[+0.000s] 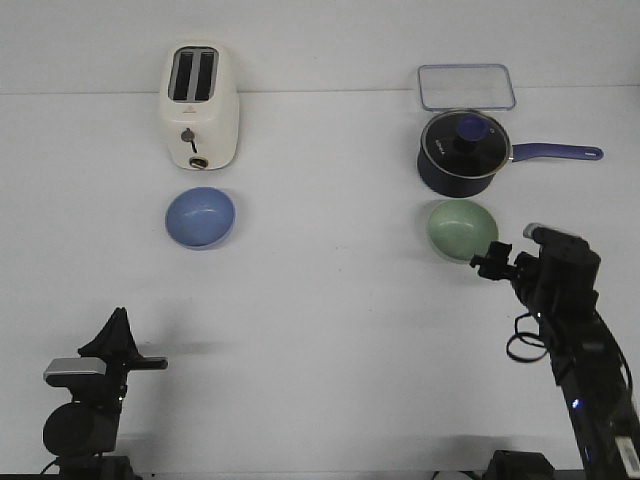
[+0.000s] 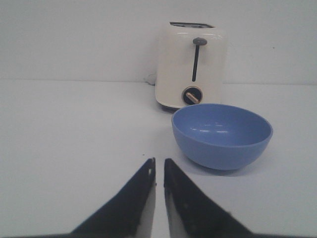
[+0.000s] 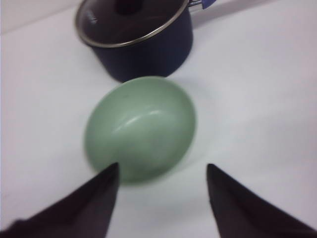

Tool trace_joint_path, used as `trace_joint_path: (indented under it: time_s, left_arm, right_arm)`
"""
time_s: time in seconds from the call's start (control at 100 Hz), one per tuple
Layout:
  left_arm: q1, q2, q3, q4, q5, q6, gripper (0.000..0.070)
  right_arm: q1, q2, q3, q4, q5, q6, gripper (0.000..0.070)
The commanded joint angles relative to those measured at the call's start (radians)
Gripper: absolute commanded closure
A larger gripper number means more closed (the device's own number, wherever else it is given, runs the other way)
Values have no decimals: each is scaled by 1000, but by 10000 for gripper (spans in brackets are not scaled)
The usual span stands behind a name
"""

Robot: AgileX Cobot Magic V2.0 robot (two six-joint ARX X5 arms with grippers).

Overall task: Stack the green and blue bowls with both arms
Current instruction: 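Reach the right gripper forward and grasp the rim of the pale green bowl, then drag the green bowl with the right gripper toward the table center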

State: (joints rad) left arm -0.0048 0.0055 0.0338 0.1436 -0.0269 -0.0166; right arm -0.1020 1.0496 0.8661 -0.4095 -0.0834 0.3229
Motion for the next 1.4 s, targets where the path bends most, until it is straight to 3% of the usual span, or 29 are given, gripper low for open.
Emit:
trace_joint_path:
  time_s: [0.0, 0.11, 0.51, 0.59, 0.7, 0.82, 0.98, 1.17, 1.39]
  left_arm:
    - [0, -2, -20, 15, 1, 1, 685]
    - [0, -2, -20, 15, 1, 1, 685]
    - [0, -2, -20, 15, 1, 1, 685]
    - [0, -2, -20, 15, 1, 1, 685]
    - [0, -2, -20, 15, 1, 1, 685]
    - [0, -2, -20, 15, 1, 1, 685]
    - [0, -2, -20, 14, 1, 1, 685]
    - [0, -2, -20, 15, 1, 1, 685]
    - [0, -2, -20, 14, 1, 1, 685]
  right_arm:
    - [-11, 95, 61, 3, -5, -43, 269]
    - [-24, 238, 155, -7, -24, -67, 201]
    - [-29, 597, 308, -17, -23, -113, 226]
    - [-29, 631, 309, -18, -23, -119, 347]
    - [-29, 640, 309, -26, -26, -121, 700]
    - [-29, 616, 317, -33, -33, -139, 700]
    - [-29, 509, 325, -63, -104, -145, 700]
    - [-23, 327, 325, -175, -176, -145, 700]
    - [88, 153, 249, -272, -209, -151, 700]
